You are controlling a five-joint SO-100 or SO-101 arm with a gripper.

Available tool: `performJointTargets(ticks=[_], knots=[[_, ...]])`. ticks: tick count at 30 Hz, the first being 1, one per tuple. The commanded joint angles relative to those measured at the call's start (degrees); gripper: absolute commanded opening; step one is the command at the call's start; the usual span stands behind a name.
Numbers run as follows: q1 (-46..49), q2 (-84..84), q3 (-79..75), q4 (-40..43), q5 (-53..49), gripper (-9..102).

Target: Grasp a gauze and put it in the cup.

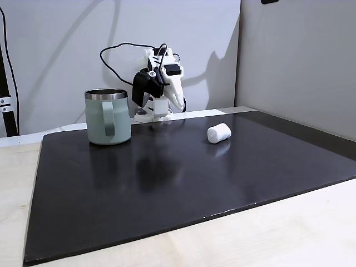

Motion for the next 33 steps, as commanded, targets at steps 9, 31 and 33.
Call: performJointTargets(ticks=[9, 31, 33], knots=[[-3.6, 0.5, 0.4, -3.3, -2.3, 0], [-6.2, -6.8, -14.8, 2.5, -3.9, 0], [-6.9, -16.6, -22.7, 3.9, -2.5, 0]])
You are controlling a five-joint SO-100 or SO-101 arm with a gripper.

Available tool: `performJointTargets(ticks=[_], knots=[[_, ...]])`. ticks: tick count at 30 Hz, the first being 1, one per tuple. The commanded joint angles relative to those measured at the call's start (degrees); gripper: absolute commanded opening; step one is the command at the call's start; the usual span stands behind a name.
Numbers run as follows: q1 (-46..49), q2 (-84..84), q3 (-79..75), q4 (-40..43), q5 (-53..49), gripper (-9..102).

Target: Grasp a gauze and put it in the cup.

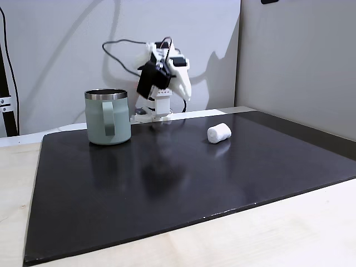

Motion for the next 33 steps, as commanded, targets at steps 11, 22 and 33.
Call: performJointTargets(ticks=[11, 22, 33], knots=[[-8.0, -45.4, -42.3, 10.5, 2.1, 6], [-10.9, -70.3, -50.9, 13.8, 6.3, 21], [-10.7, -87.2, -57.0, 11.3, 7.6, 24]])
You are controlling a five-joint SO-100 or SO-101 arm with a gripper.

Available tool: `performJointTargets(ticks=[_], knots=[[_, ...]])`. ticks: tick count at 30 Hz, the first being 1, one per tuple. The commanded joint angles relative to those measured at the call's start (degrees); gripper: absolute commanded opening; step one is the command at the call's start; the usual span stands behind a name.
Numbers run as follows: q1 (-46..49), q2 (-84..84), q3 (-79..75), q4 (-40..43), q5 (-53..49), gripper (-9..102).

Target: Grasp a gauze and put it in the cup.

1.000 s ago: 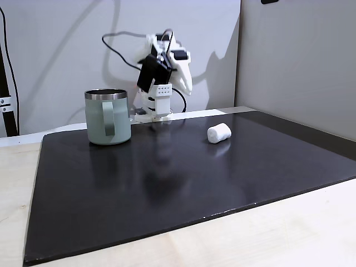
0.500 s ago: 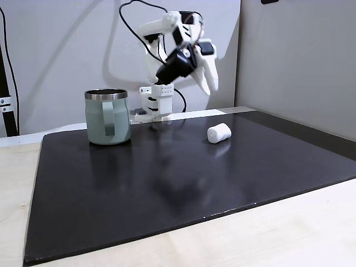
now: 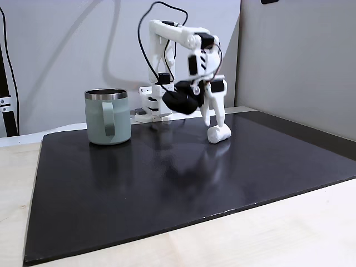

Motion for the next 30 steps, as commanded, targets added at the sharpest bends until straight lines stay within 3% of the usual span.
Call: performJointTargets(ticks=[1, 16, 25, 30], knots=[[-0.3, -3.1, -5.5, -1.0, 0.7, 24], [-4.4, -15.5, -12.9, -0.3, -1.1, 25], [-5.3, -15.6, -13.2, 0.6, -0.2, 0], [-5.1, -13.1, -13.3, 2.5, 0.3, 0]])
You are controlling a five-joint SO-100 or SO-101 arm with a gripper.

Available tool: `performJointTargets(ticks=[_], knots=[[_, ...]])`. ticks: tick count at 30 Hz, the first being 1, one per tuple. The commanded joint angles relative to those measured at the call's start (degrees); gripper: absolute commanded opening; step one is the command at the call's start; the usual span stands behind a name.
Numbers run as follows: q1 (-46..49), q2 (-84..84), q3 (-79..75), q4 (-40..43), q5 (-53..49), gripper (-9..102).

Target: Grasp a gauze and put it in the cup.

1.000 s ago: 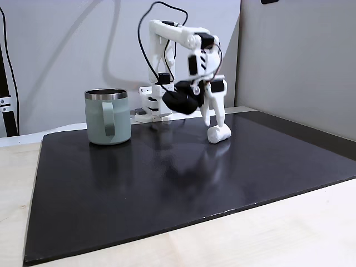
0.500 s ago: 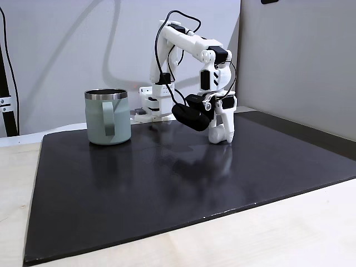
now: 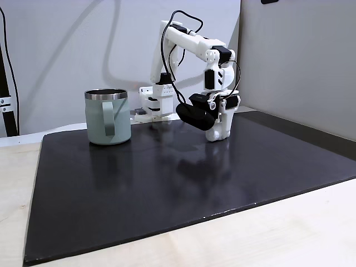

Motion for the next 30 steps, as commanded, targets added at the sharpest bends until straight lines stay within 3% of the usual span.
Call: performJointTargets(ticks=[1, 15, 30], knots=[[-0.4, 3.8, -2.5, 2.4, 0.4, 0], [5.5, 26.2, -17.0, 23.2, 0.4, 0], [34.3, 35.7, -25.3, 28.7, -0.8, 1]])
